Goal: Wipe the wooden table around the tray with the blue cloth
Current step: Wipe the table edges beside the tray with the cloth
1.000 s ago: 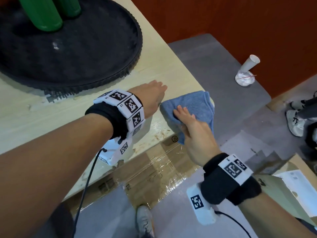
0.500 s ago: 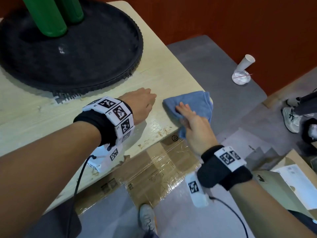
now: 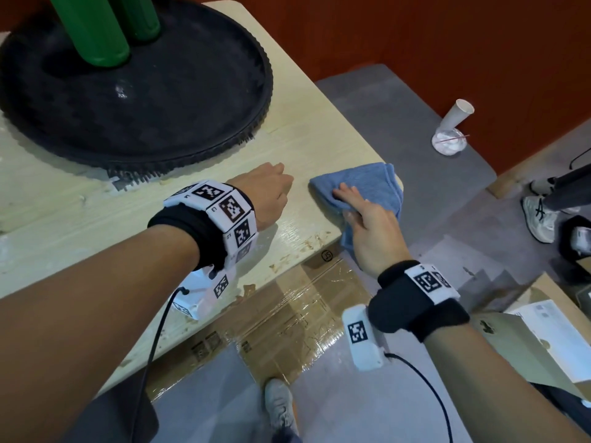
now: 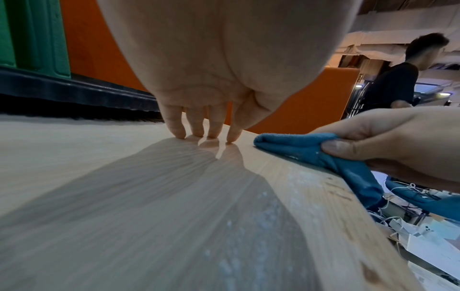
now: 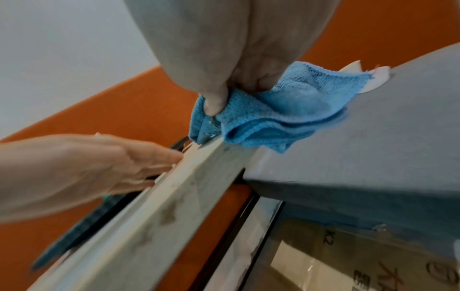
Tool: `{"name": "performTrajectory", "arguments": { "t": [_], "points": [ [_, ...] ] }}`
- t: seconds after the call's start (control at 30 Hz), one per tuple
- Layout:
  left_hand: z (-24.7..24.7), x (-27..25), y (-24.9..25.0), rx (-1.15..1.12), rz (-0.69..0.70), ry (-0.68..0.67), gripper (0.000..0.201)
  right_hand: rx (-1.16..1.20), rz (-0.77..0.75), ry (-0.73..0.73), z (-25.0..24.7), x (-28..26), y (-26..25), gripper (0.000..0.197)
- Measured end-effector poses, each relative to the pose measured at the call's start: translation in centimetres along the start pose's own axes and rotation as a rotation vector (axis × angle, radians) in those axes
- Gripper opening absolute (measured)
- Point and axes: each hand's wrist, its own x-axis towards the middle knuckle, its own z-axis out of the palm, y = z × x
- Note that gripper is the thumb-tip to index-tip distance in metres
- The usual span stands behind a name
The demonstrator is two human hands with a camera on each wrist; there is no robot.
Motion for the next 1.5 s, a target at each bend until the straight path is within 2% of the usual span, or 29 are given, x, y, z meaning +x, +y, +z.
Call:
{"name": "performTrajectory", "arguments": {
  "t": [0.13,0.23,0.3,0.47,0.6,0.67,0.83,1.0,1.17,1.33,1.5],
  "points": [
    [0.1,-0.2,-0.1,0.005,0.015,-0.01,0.036,-0.008,-0.005,0.024,1.7,-1.5,-1.4,0.044],
    [0.0,-0.4,-0.2,0.021,0.041,-0.009,0.035,-0.028,-0.077,-0.084,2.7,-3.8,-2.1,0.045],
    [-0.1,-0.6,-0.2,0.043,0.055,-0.022,0.035,-0.053,-0.093,-0.11,2.1,-3.5,-1.8,0.046],
    [-0.2,-1.0,-0.7,0.066,0.054,-0.038,0.04,0.008,0.035,0.028,1.3,-1.4,-1.3,0.043],
    [-0.1,-1.2,-1.1,0.057,0.072,-0.026,0.034,-0.052,-0.05,-0.083,3.4,-4.5,-3.1,0.043],
    [-0.1,-1.2,-1.2,0.053,0.082,-0.023,0.032,-0.056,-0.069,-0.114,2.7,-4.6,-3.1,0.042],
    [-0.1,-1.3,-1.4,0.083,0.079,-0.034,0.037,0.001,0.027,0.016,1.9,-2.4,-2.5,0.042],
    [-0.1,-1.6,-1.3,0.065,0.087,-0.019,0.027,-0.048,-0.08,-0.098,3.1,-4.7,-3.2,0.041],
    [-0.1,-1.4,-1.6,0.078,0.084,-0.039,0.035,0.014,0.027,0.042,2.7,-2.8,-2.9,0.041],
    [0.2,-1.9,-1.5,0.027,0.089,0.011,0.023,-0.021,-0.031,-0.06,4.9,-5.1,-4.5,0.042],
    [0.3,-2.4,-1.2,0.061,0.055,-0.032,0.039,0.002,0.008,0.041,3.8,-3.1,-3.8,0.042]
  ]
}}
